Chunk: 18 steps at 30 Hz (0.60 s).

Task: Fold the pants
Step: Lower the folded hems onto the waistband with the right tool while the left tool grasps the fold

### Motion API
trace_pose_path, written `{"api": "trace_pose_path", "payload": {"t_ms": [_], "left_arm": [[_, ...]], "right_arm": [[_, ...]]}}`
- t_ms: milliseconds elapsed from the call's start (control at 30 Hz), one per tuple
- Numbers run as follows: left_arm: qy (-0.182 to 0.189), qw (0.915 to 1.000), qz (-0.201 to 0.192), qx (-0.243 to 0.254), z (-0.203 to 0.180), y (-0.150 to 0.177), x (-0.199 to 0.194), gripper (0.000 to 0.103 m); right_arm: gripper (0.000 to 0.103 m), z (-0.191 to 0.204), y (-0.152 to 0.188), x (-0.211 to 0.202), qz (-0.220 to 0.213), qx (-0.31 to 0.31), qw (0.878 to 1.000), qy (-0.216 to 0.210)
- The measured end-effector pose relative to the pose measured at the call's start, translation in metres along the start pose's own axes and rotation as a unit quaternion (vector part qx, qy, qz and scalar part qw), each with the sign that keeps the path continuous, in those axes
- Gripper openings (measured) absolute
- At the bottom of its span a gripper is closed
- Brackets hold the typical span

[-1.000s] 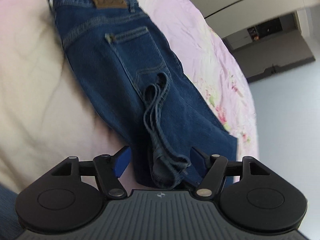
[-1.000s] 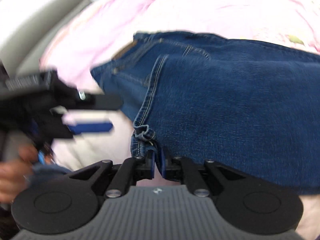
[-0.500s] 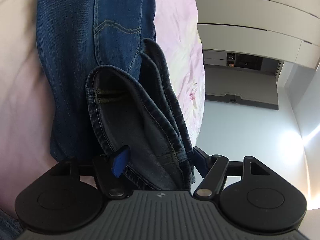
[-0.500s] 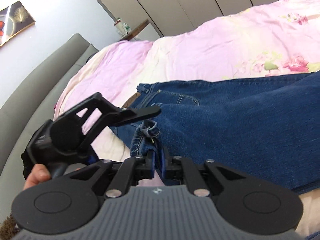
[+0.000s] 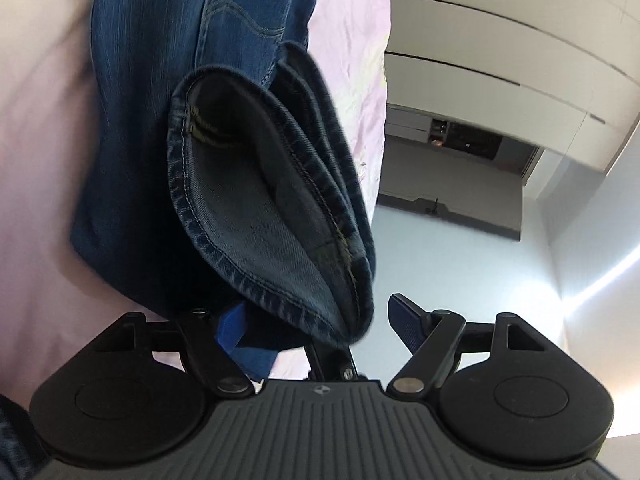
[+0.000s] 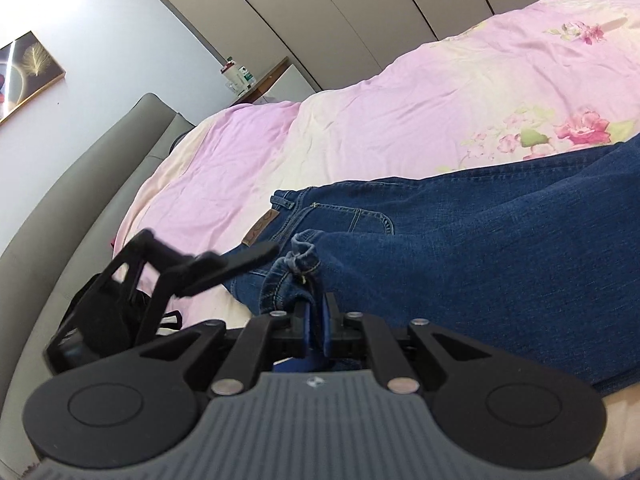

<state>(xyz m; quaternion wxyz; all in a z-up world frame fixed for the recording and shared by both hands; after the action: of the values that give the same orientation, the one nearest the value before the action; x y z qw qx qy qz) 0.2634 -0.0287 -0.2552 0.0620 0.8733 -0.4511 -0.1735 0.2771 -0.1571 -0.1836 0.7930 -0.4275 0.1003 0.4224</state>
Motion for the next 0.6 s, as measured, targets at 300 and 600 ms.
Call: {"api": "trace_pose_path", "payload": {"t_ms": [300,600], "left_arm": [[-0.117,0.9859,-0.037,0.114,-0.033,-0.048,-0.004,0.086],[-0.294,0.9269,-0.003,0.233,-0.032,-0.074,0.022,0.059]], "right_arm": [[0.001,0.018,0.014,0.005,0.038,-0.109,0.993,0.029],[0.001,0.031,0.051,0.040,0.112,-0.175,0.978,0.028]]}}
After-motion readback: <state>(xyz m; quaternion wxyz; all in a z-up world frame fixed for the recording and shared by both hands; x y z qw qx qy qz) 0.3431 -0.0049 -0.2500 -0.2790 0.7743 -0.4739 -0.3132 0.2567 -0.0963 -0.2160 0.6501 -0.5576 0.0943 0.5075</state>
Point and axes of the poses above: each gripper's, at about its wrist camera, not at the fingertips, and x roughly the way its jaws point, z to its left, y to its underside, the point moved 8 cm from there along x, roughly the way its jaws point
